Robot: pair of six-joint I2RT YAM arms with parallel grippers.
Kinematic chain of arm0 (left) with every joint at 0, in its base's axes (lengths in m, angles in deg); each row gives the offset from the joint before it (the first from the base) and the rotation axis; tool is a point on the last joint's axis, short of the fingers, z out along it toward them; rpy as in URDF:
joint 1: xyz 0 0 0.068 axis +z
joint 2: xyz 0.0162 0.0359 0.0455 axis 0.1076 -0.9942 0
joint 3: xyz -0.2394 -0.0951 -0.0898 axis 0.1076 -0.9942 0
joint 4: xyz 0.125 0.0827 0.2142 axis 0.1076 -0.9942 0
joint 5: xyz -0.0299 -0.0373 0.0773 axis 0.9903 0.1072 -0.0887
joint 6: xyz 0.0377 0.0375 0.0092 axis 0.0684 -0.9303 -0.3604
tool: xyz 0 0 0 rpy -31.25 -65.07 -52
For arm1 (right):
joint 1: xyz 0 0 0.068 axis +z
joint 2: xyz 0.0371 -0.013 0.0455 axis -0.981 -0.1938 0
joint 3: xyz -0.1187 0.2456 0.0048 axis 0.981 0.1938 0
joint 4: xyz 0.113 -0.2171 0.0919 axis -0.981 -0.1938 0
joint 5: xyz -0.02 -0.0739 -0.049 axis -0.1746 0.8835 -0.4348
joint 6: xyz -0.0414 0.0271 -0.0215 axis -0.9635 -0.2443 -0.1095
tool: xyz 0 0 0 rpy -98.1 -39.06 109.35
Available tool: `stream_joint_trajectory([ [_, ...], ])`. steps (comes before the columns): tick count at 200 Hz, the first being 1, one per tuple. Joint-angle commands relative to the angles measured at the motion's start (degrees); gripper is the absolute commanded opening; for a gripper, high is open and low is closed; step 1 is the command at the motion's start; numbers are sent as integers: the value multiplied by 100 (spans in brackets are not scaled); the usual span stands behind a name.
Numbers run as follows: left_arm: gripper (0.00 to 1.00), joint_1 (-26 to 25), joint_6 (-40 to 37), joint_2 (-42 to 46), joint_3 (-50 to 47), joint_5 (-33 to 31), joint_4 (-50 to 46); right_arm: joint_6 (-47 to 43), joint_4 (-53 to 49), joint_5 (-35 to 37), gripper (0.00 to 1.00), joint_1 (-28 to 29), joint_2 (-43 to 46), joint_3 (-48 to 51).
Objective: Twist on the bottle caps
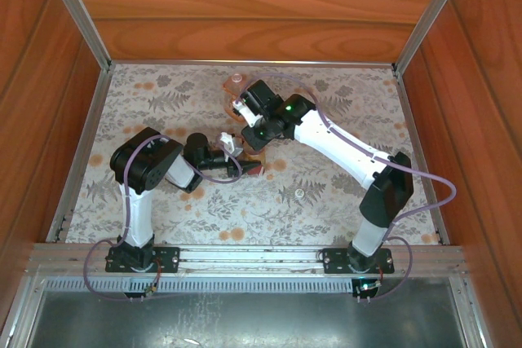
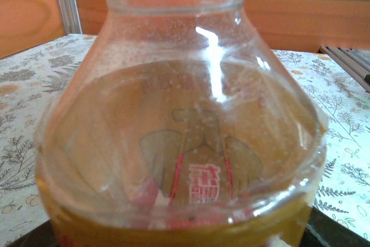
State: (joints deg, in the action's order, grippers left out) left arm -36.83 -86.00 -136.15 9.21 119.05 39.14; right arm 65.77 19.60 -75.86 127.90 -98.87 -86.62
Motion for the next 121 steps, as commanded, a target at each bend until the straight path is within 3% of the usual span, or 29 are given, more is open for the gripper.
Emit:
stream_joint_trajectory([
  [1,60,40,17,-130,-12,36,-506,-14,-39,-69,44,-30,34,18],
  [44,60,35,-3,-132,-11,32,-526,-40,9,-19,52,-31,78,-1],
  [74,60,37,-3,-130,-12,36,-541,-41,172,-10,64,-30,286,125],
  [121,60,34,-19,-114,-29,27,-566,363,1010,-679,65,-210,932,716],
])
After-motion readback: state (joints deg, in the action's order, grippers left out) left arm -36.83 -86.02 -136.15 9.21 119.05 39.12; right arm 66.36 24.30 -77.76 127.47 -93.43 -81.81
